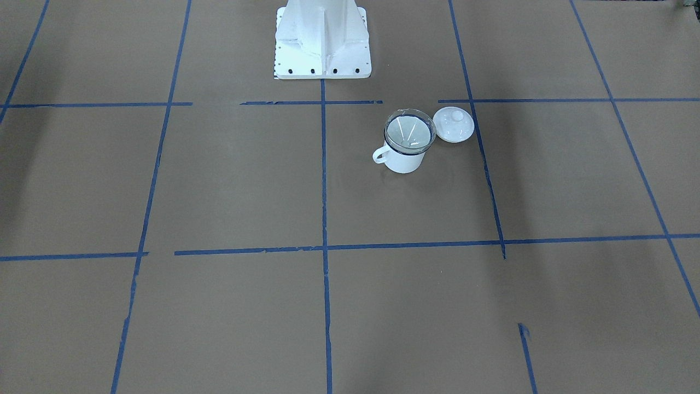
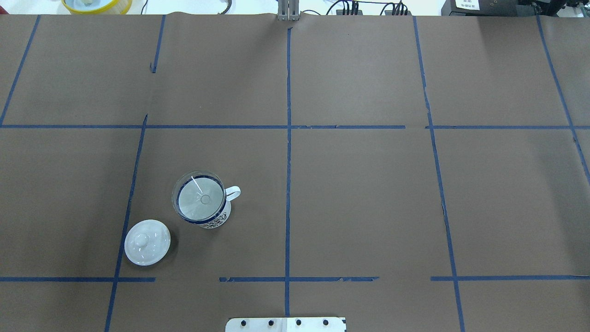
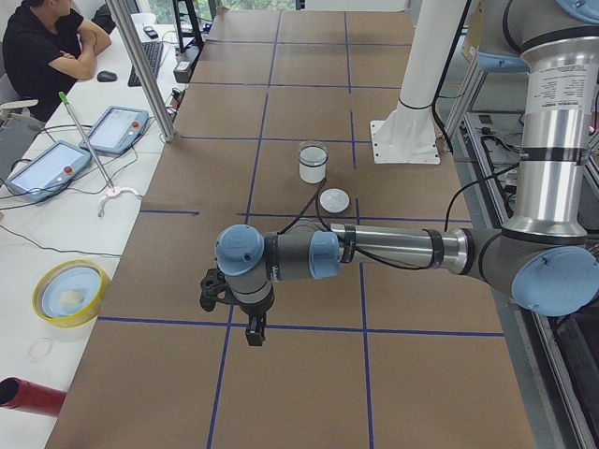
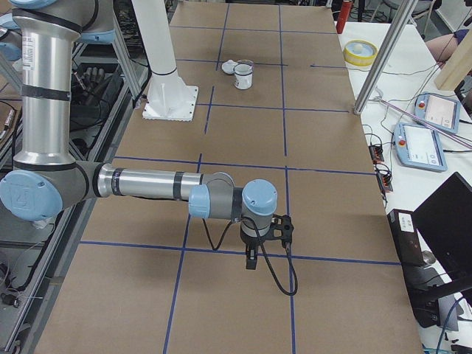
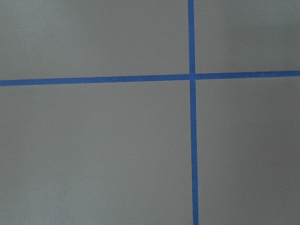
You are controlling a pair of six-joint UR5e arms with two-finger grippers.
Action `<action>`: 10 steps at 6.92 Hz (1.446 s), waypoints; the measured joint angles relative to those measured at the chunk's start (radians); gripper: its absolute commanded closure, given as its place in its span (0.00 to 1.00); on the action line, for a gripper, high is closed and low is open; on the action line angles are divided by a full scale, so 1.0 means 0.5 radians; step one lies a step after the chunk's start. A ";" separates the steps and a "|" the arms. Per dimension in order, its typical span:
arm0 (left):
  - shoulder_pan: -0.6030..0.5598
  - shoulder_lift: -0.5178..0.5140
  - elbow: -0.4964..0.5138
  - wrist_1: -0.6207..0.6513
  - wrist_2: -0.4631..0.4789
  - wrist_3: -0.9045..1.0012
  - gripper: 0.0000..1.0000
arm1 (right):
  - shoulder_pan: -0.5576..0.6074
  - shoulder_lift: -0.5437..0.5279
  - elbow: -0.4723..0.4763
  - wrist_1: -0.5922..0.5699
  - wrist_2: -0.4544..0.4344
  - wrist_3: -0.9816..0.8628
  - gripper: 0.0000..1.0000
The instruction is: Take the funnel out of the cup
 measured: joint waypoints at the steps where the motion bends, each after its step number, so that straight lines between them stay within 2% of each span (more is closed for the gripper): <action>1: 0.000 -0.001 0.001 -0.003 -0.003 0.000 0.00 | 0.000 0.000 0.001 0.000 0.000 0.000 0.00; 7: 0.014 0.007 -0.039 -0.095 -0.007 -0.038 0.00 | 0.000 0.000 0.001 0.000 0.000 0.000 0.00; 8: 0.080 -0.002 -0.082 -0.217 -0.007 -0.218 0.00 | 0.000 0.000 0.001 0.000 0.000 0.000 0.00; 10: 0.326 -0.019 -0.300 -0.364 -0.005 -0.939 0.00 | 0.000 0.000 0.001 0.000 0.000 0.000 0.00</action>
